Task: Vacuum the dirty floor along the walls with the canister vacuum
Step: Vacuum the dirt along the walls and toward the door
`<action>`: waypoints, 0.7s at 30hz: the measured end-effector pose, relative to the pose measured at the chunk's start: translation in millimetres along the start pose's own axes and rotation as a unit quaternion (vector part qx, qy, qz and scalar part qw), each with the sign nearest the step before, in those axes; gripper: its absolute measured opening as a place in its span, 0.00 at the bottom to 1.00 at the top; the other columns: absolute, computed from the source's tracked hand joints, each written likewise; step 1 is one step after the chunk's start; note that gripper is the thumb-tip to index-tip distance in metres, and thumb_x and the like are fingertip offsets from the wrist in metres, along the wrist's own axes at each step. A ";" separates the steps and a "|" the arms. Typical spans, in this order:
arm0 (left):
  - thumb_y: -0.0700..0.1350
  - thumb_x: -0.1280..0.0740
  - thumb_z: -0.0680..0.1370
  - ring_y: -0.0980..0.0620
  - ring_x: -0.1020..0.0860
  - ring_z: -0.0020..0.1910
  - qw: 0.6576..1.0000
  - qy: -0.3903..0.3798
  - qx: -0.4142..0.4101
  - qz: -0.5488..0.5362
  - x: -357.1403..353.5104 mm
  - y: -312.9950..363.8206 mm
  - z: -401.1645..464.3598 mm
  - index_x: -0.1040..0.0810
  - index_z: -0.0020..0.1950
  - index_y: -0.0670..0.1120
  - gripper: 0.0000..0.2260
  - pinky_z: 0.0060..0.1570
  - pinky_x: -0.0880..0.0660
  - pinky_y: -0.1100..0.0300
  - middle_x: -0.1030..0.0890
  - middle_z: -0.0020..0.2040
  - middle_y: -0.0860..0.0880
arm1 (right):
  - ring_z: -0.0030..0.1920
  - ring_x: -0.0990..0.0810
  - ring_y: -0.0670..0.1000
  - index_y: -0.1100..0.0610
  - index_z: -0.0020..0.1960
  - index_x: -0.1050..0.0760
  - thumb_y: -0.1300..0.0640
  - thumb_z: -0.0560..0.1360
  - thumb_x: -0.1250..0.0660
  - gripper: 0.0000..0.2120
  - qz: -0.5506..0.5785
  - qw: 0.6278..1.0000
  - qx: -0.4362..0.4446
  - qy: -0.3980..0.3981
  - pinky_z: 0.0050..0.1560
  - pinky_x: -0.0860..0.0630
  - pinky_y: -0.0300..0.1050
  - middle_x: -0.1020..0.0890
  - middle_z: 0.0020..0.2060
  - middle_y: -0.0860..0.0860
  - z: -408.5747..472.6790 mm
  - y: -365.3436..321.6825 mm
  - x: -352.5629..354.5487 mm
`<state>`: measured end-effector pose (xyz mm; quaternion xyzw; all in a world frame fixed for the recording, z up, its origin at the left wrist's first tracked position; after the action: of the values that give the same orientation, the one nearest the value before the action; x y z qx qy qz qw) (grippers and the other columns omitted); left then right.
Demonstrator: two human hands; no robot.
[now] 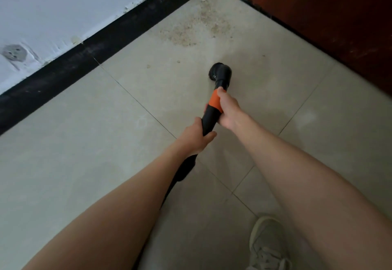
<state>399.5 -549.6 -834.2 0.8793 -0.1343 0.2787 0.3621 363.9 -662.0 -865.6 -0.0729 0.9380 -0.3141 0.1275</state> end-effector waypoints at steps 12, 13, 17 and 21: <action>0.48 0.34 0.77 0.46 0.23 0.38 0.991 0.011 0.082 -0.104 -18.1 -96.1 -91.3 0.31 0.52 0.41 0.12 0.39 0.26 0.54 0.23 0.40 0.45 | 0.33 0.21 0.56 0.60 0.46 0.32 0.54 0.81 0.41 0.10 -0.150 0.989 0.002 -0.007 0.48 0.21 0.55 0.25 0.30 0.53 -72.0 101.7 -25.5; 0.47 0.34 0.77 0.46 0.22 0.38 0.990 0.019 0.088 -0.108 -16.1 -100.5 -94.0 0.30 0.52 0.42 0.11 0.40 0.25 0.52 0.23 0.40 0.44 | 0.33 0.21 0.55 0.61 0.48 0.32 0.54 0.81 0.41 0.10 -0.162 0.987 0.002 -0.016 0.47 0.21 0.54 0.25 0.29 0.52 -74.7 104.8 -30.8; 0.45 0.33 0.75 0.45 0.22 0.36 0.982 0.068 0.118 -0.131 -6.5 -109.7 -96.4 0.29 0.51 0.42 0.10 0.41 0.23 0.49 0.22 0.38 0.43 | 0.37 0.20 0.57 0.62 0.52 0.32 0.52 0.81 0.40 0.12 -0.178 0.983 -0.016 -0.053 0.50 0.21 0.55 0.25 0.32 0.52 -80.9 105.6 -54.6; 0.44 0.33 0.75 0.46 0.23 0.34 0.980 0.069 0.123 -0.141 -6.0 -110.0 -95.7 0.28 0.52 0.42 0.10 0.42 0.23 0.49 0.22 0.37 0.44 | 0.35 0.21 0.55 0.62 0.54 0.33 0.52 0.81 0.40 0.12 -0.158 0.985 -0.031 -0.063 0.47 0.23 0.52 0.26 0.32 0.52 -86.4 105.0 -55.8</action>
<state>405.3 -404.1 -843.9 0.9061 0.0515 0.2991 0.2948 386.7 -517.4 -852.2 -0.2435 0.9140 -0.2958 0.1333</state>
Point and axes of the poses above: each hand's wrist, its own z-axis towards the middle knuckle, its own x-axis out of the back of the hand, y = z × x, the point moved 4 cm from there along z, towards the middle knuckle
